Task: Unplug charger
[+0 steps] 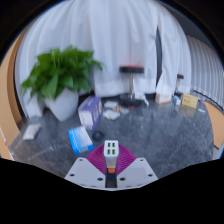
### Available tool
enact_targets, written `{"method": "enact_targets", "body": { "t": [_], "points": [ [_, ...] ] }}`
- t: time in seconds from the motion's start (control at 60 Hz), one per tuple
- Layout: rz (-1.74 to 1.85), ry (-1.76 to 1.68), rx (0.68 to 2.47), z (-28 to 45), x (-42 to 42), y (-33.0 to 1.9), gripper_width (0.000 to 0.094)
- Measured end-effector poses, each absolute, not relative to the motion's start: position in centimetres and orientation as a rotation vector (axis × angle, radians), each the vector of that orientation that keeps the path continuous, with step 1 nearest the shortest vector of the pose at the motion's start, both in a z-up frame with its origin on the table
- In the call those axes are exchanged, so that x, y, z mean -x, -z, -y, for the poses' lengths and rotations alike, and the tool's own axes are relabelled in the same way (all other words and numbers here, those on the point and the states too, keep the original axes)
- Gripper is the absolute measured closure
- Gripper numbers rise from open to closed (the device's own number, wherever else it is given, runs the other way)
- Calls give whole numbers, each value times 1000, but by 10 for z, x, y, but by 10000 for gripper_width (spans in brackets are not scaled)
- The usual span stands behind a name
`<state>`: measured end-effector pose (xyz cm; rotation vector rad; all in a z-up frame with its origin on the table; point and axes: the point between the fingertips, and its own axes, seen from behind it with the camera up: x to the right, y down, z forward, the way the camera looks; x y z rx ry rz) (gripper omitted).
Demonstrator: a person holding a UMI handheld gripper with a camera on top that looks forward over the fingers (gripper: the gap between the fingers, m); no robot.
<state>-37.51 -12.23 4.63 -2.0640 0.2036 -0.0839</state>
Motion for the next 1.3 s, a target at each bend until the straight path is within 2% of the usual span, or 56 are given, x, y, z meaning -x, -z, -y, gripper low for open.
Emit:
{"method": "enact_targets", "body": {
  "t": [0.083, 0.133, 0.183, 0.233, 0.3, 0.417, 0.517, 0.583, 0.7, 0.767, 0.817, 0.917, 0.983, 1.033, 1.3],
  "points": [
    [-136, 107, 1797, 113, 364, -181, 836],
    [-140, 45, 1692, 110, 364, -242, 837],
    [-159, 6, 1647, 118, 346, -281, 837],
    [-181, -1, 1636, 123, 322, -292, 838],
    [-227, -14, 1688, 122, 294, -264, 833],
    [-275, -47, 1898, 136, 256, -150, 828],
    [-294, -85, 2045, 140, 242, -74, 796],
    [-318, -143, 2073, 146, 237, -44, 781],
    [-375, -187, 2125, 151, 223, -11, 744],
    [-369, -131, 2142, 153, 207, -1, 729],
    [-360, -95, 2146, 154, 196, 2, 667],
    [-351, -21, 2164, 160, 173, 3, 410],
    [-324, 52, 2165, 164, 156, -3, 159],
    [-302, 101, 2167, 169, 149, -11, 90],
    [-240, 208, 2151, 220, 154, -82, 85]
  ]
}}
